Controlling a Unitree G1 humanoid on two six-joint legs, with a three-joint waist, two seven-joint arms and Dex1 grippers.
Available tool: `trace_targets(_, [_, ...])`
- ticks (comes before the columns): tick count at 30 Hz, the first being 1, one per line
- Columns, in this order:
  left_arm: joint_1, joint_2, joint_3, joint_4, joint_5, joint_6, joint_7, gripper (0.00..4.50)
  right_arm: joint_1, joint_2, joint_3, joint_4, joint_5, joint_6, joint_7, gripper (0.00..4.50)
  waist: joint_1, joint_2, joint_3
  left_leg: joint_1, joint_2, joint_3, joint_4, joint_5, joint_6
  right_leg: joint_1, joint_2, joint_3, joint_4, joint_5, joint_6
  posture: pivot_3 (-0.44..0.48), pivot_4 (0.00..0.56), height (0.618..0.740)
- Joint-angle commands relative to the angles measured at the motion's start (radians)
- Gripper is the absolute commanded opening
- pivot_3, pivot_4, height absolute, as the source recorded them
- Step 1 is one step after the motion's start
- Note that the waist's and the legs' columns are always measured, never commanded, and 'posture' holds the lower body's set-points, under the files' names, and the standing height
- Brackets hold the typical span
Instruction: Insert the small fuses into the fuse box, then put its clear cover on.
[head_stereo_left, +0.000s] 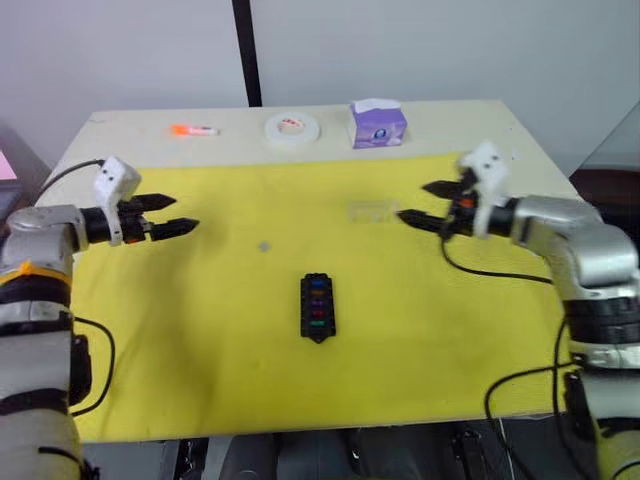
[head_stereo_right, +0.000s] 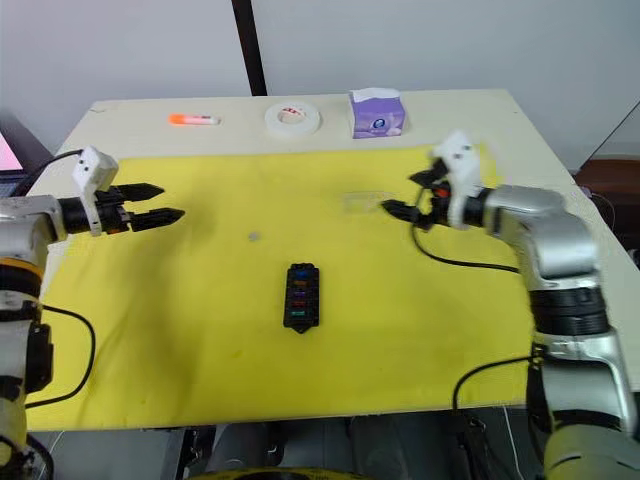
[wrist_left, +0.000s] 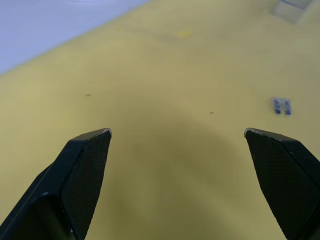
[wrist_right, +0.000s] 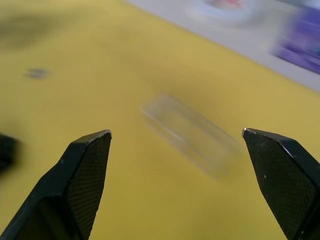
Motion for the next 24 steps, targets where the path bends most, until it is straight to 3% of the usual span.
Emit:
trace_targets(1, [-0.033, -0.032, -0.032, 0.052, 0.035, -0.028, -0.046, 4.5, -0.016, 0.019, 0.025, -0.158, 0.068, 0.083, 0.006, 4.48, 0.006, 0.0, 0.0, -0.002, 0.0, -0.001, 0.0, 0.0, 0.0, -0.001, 0.0, -0.001, 0.0, 0.0, 0.0, 0.0, 0.15, 0.74])
trace_targets(8, [-0.085, -0.154, -0.075, 0.112, 0.073, -0.039, -0.112, 4.5, 0.03, 0.023, 0.09, -0.31, 0.113, 0.155, 0.003, 4.48, 0.024, 0.0, 0.0, -0.01, -0.002, -0.001, 0.007, 0.0, 0.0, -0.003, -0.003, -0.003, -0.002, 0.001, 0.001, 0.0, 0.15, 0.74])
trace_targets(18, [-0.083, -0.268, -0.093, 0.14, 0.105, -0.054, -0.13, 4.5, 0.06, 0.026, 0.081, -0.335, 0.117, 0.18, -0.056, 4.48, 0.025, 0.0, 0.0, -0.01, -0.001, -0.002, 0.007, 0.0, 0.0, -0.003, -0.002, -0.003, -0.001, 0.002, 0.001, 0.0, 0.15, 0.74])
trace_targets(21, [-0.08, -0.297, -0.094, 0.162, 0.113, -0.05, -0.124, 3.9, 0.064, 0.03, 0.074, -0.333, 0.118, 0.184, -0.075, 4.5, 0.029, 0.0, 0.0, -0.009, -0.001, -0.002, 0.007, 0.0, 0.0, -0.003, -0.002, -0.003, -0.001, 0.002, 0.001, 0.0, 0.15, 0.74])
trace_targets(24, [-0.079, -0.311, -0.094, 0.177, 0.115, -0.021, -0.138, 2.9, 0.069, 0.028, 0.07, -0.335, 0.12, 0.189, -0.091, 4.5, 0.03, 0.0, 0.0, -0.01, -0.001, -0.002, 0.007, 0.0, 0.0, -0.003, -0.003, -0.003, -0.001, 0.002, 0.001, 0.0, 0.15, 0.74])
